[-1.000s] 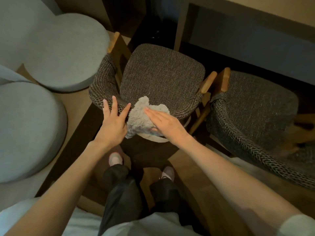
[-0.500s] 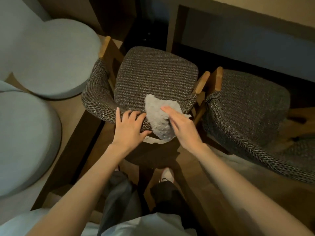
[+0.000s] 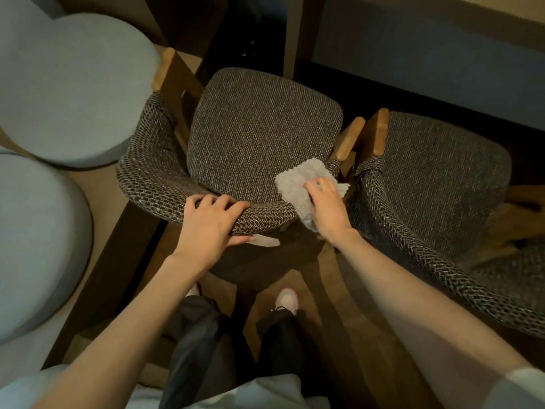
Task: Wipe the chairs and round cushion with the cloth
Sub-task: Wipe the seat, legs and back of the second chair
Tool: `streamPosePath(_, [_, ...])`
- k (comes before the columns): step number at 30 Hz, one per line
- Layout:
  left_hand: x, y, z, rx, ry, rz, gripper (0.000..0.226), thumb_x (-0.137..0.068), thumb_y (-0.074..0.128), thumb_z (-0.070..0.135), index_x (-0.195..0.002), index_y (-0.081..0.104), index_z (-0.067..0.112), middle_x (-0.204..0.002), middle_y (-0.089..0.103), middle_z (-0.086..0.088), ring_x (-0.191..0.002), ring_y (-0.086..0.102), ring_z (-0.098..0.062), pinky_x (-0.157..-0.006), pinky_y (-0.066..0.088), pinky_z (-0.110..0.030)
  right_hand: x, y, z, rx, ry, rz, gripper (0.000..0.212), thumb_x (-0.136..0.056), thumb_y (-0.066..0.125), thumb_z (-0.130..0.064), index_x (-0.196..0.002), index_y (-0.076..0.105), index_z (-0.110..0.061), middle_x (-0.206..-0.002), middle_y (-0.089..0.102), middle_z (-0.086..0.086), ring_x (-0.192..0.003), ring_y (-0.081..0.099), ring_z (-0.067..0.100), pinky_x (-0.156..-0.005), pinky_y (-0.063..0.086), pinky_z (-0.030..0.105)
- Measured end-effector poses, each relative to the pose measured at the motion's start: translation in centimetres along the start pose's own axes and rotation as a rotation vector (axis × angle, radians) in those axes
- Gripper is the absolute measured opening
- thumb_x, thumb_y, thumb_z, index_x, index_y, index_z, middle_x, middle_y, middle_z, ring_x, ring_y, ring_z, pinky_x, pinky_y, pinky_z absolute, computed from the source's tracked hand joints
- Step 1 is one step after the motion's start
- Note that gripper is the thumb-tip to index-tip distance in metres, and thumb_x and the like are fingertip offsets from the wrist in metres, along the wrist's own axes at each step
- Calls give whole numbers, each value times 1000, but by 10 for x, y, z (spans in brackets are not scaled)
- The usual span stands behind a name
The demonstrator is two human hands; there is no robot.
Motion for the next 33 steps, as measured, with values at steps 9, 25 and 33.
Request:
streamPosePath(9, [-2,3,0,-73,-32,-38,67,-79,45,74,-132,42,34,-123,52,4,-115,50,-21,-93,30,-38,44,-24,-58,-505,22,2,16,-94,45,-3,-100,59,-7,-90,58,1,-80,55,17,-67,39,32])
streamPosePath(25, [17,-64,6,432,180,-116,42,-97,49,31,-138,44,25,-138,49,1,-127,45,-19,-106,36,-42,127,-107,-104,-691,361,270,17,-99,44,-14,-102,59,-22,-87,62,-8,-70,56,-3,-60,39,13])
streamPosePath(33, [5,-105,103,616,345,-105,41,-97,51,24,-137,45,22,-135,49,-2,-126,47,-20,-104,42,-41,189,-155,-39,-304,586,459,7,-94,51,-23,-90,55,-18,-96,54,-1,-81,54,11,-67,44,29])
Point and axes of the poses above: each hand's wrist, its own x-axis away from the middle knuckle, its own y-axis out of the palm, z = x × y, the point moved 3 cm from there along -x, towards the middle knuckle
